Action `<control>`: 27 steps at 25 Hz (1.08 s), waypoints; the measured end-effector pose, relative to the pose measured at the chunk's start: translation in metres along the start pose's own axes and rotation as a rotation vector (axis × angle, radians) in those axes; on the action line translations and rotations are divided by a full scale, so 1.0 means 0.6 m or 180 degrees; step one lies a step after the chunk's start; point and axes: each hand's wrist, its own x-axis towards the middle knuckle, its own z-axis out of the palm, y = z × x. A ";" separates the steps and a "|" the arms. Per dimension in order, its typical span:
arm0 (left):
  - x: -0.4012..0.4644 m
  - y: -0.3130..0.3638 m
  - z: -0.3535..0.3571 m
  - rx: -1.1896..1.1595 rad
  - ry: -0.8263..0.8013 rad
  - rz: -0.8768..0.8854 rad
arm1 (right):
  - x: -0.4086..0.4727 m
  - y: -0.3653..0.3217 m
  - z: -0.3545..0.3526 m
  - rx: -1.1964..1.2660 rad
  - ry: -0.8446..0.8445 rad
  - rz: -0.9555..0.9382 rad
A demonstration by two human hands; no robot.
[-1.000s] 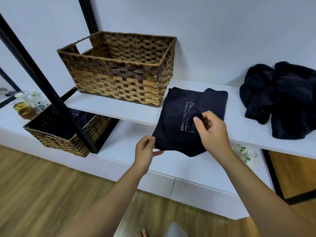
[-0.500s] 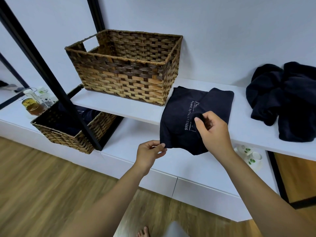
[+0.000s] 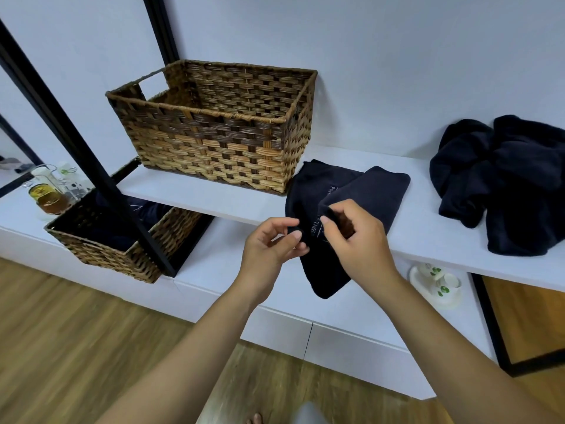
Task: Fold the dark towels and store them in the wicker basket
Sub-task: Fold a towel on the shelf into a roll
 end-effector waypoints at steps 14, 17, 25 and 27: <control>0.013 0.053 0.028 0.1239 -0.0167 0.1118 | 0.020 -0.007 0.003 0.1089 -0.0348 0.0377; 0.022 0.055 0.029 0.1625 -0.0171 0.1596 | 0.025 -0.006 -0.006 0.1365 -0.0409 0.0550; 0.039 0.064 0.028 0.1397 -0.0097 0.1600 | 0.031 -0.009 -0.017 0.1181 0.0094 0.0658; 0.040 0.069 0.034 0.1338 -0.0182 0.1687 | 0.032 -0.018 -0.019 0.0937 0.0025 0.0523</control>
